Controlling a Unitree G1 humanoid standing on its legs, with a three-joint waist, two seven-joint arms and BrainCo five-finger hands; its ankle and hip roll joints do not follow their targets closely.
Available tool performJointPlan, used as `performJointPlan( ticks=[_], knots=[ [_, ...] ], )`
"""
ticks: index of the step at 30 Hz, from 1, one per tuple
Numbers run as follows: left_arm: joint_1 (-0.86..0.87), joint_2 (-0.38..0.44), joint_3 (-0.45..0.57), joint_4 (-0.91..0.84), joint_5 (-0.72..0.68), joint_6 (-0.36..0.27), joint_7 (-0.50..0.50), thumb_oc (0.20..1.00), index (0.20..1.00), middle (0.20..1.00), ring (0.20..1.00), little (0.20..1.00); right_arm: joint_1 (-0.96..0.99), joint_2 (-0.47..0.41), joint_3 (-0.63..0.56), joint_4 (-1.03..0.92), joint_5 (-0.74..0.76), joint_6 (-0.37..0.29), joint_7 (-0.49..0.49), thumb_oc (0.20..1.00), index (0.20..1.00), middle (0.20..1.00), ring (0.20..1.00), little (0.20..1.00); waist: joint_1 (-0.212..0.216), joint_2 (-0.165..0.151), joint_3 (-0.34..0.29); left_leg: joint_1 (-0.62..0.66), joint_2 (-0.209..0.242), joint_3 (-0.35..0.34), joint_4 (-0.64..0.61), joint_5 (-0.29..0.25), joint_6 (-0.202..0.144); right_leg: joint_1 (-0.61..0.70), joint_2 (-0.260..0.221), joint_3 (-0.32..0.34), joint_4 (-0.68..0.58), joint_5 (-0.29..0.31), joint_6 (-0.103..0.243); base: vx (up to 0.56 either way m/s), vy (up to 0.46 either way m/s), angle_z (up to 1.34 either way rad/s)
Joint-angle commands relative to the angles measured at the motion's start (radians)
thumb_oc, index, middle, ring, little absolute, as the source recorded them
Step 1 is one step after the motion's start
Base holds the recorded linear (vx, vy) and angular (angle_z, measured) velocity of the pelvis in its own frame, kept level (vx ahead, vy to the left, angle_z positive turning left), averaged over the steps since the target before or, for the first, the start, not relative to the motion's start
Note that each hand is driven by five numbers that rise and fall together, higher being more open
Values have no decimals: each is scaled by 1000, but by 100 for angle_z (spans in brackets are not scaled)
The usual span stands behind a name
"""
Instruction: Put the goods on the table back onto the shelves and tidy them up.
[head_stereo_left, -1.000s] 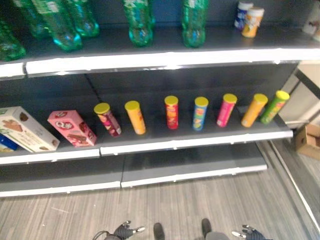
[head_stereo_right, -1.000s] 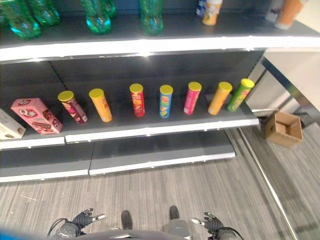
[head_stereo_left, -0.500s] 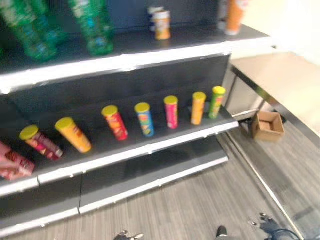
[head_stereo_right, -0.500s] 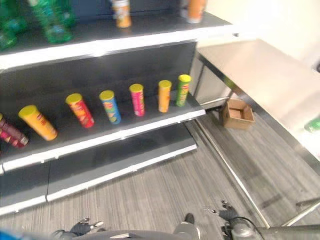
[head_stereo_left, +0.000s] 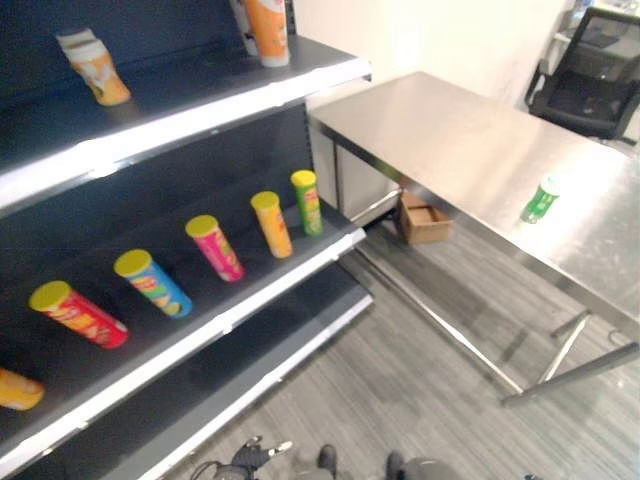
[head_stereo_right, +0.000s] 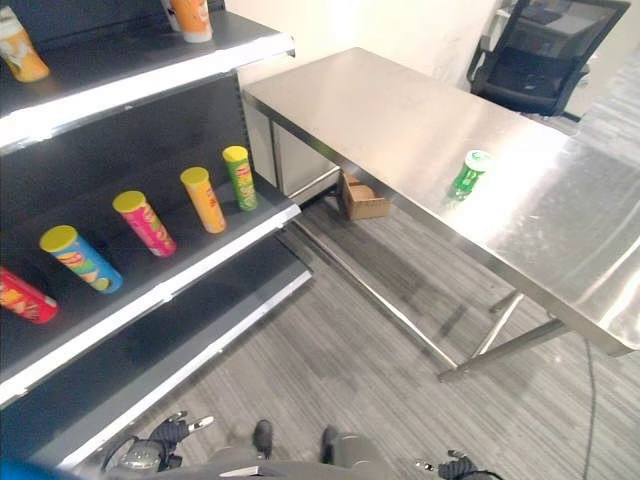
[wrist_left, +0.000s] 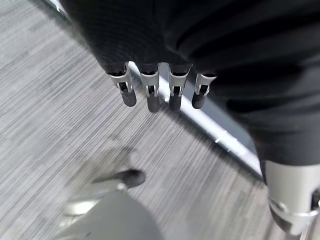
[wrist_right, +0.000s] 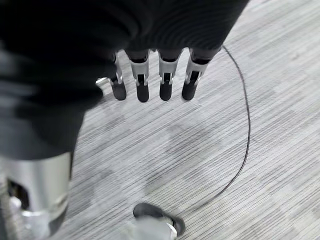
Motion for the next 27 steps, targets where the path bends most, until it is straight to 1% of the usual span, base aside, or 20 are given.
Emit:
performJointPlan(
  ticks=[1, 3, 5, 6, 7, 8, 9, 11, 12, 13, 14, 16, 17, 18, 19, 20, 22, 24, 26, 27],
  knots=[
    [0, 21, 12, 3, 25, -7, 6, 1000, 1000, 1000, 1000, 1000, -4, -41, -24, -108, 24, -26, -31, 1000, 1000, 1000, 1000, 1000, 1, 8, 6, 60, -78, 73, -184, 76, 31, 109, -18, 33, -112, 29, 85, 207, 78, -74],
    [5, 31, 22, 4, 34, -3, 0, 1000, 1000, 1000, 1000, 1000, 11, -42, -38, -144, 14, -31, -26, 1000, 1000, 1000, 1000, 1000, -3, -5, 8, 101, -63, 107, -196, 58, 46, 78, -39, 10, 32, 5, 105, 196, 80, -38],
    [11, 46, 38, -9, 34, -1, 3, 1000, 1000, 1000, 1000, 1000, 16, -62, -58, -190, 10, -33, -25, 1000, 1000, 1000, 1000, 1000, -16, -8, 27, 135, -47, 132, -192, 41, 61, 14, -69, -17, 183, 16, 134, 79, 56, -43],
    [11, 46, 38, -10, 34, -1, 3, 1000, 1000, 1000, 1000, 1000, 17, -62, -59, -191, 10, -32, -25, 1000, 1000, 1000, 1000, 1000, -15, -9, 27, 135, -48, 133, -193, 41, 61, 13, -70, -15, 186, 14, 134, 67, 40, -49],
    [18, 62, 47, -25, 33, 0, -2, 1000, 1000, 1000, 1000, 1000, 41, -84, -97, -246, 43, -36, -8, 1000, 1000, 1000, 1000, 1000, -25, -16, 36, 163, -37, 149, -192, 27, 68, -31, -114, -50, 265, 46, 143, 80, 24, -31],
    [21, 67, 52, -26, 34, 2, -5, 1000, 1000, 1000, 1000, 1000, 52, -100, -126, -278, 66, -43, -9, 1000, 1000, 1000, 1000, 1000, -30, -17, 33, 170, -32, 155, -195, 21, 67, -38, -137, -62, 258, 54, 141, 82, 24, -53],
    [21, 66, 52, -26, 34, 2, -5, 1000, 1000, 1000, 1000, 1000, 53, -100, -126, -279, 66, -42, -9, 1000, 1000, 1000, 1000, 1000, -30, -17, 33, 171, -32, 155, -195, 20, 67, -37, -137, -62, 259, 53, 141, 69, 4, -37],
    [26, 74, 65, -29, 37, -1, -7, 1000, 1000, 1000, 1000, 1000, 78, -152, -210, -385, 138, -58, 7, 1000, 1000, 1000, 1000, 1000, -42, -18, 23, 186, -24, 164, -201, 3, 63, -24, -183, -89, 184, 53, 134, 80, -22, -28],
    [27, 75, 68, -28, 41, -2, -8, 1000, 1000, 1000, 1000, 1000, 88, -181, -249, -431, 176, -67, 20, 1000, 1000, 1000, 1000, 1000, -47, -17, 14, 181, -21, 164, -203, 0, 59, -18, -196, -94, 137, 71, 137, 133, -72, -13],
    [24, 77, 78, -9, 43, -6, -17, 1000, 1000, 1000, 1000, 1000, 126, -256, -351, -568, 324, -91, 92, 1000, 1000, 1000, 1000, 1000, -66, -21, 9, 190, -17, 158, -211, -9, 51, -45, -206, -55, 52, 116, 156, 92, -61, -25],
    [24, 76, 78, -9, 43, -6, -17, 1000, 1000, 1000, 1000, 1000, 127, -256, -352, -569, 324, -90, 93, 1000, 1000, 1000, 1000, 1000, -65, -20, 7, 187, -16, 159, -211, -9, 51, -46, -205, -55, 49, 119, 156, 112, -58, -35],
    [33, 78, 95, -2, 41, -13, -31, 1000, 1000, 1000, 1000, 1000, 155, -320, -451, -681, 466, -115, 149, 1000, 1000, 1000, 1000, 1000, -87, -27, 4, 203, -18, 152, -215, -21, 46, -65, -206, 0, -36, 170, 178, 140, -48, -26],
    [46, 80, 111, 3, 33, -18, -44, 1000, 1000, 1000, 1000, 1000, 158, -367, -575, -755, 594, -148, 173, 1000, 1000, 1000, 1000, 1000, -109, -35, 3, 219, -16, 139, -216, -33, 41, -91, -211, 45, -84, 218, 198, 161, -53, -7],
    [46, 79, 110, 4, 33, -19, -44, 1000, 1000, 1000, 1000, 1000, 160, -368, -577, -755, 596, -148, 174, 1000, 1000, 1000, 1000, 1000, -107, -33, 3, 221, -15, 139, -215, -34, 41, -88, -210, 44, -87, 219, 199, 166, -64, -3],
    [56, 78, 115, 1, 38, -21, -50, 1000, 1000, 1000, 1000, 1000, 162, -382, -637, -782, 609, -168, 169, 1000, 1000, 1000, 1000, 1000, -113, -37, 2, 228, -14, 133, -216, -40, 37, -94, -217, 53, -105, 234, 206, 115, -54, 21],
    [60, 75, 113, 4, 43, -20, -55, 1000, 1000, 1000, 1000, 1000, 159, -395, -673, -793, 589, -179, 136, 1000, 1000, 1000, 1000, 1000, -113, -40, 0, 236, -11, 128, -215, -47, 34, -89, -222, 53, -122, 251, 214, 172, -91, 39],
    [67, 68, 114, 9, 46, -17, -53, 1000, 1000, 1000, 1000, 1000, 142, -432, -727, -813, 497, -208, 43, 1000, 1000, 1000, 1000, 1000, -112, -45, -2, 255, -7, 110, -217, -60, 30, -95, -227, 66, -141, 278, 224, 174, -94, 46],
    [73, 58, 114, 4, 40, -17, -35, 1000, 1000, 1000, 1000, 1000, 99, -463, -735, -874, 384, -222, -51, 1000, 1000, 1000, 1000, 1000, -102, -56, 2, 282, -10, 80, -214, -81, 26, -105, -224, 93, -167, 309, 234, 249, -147, 10],
    [78, 56, 113, 0, 40, -16, -29, 1000, 1000, 1000, 1000, 1000, 97, -457, -731, -897, 353, -215, -73, 1000, 1000, 1000, 1000, 1000, -100, -58, 5, 294, -8, 63, -215, -88, 24, -109, -213, 103, -176, 311, 237, 218, -135, 14],
    [83, 54, 107, -12, 33, -16, -23, 1000, 1000, 1000, 1000, 1000, 92, -468, -713, -896, 319, -204, -86, 1000, 1000, 1000, 1000, 1000, -94, -63, 7, 314, -11, 25, -216, -99, 21, -114, -190, 142, -188, 310, 243, 239, -173, 36]
  ],
)
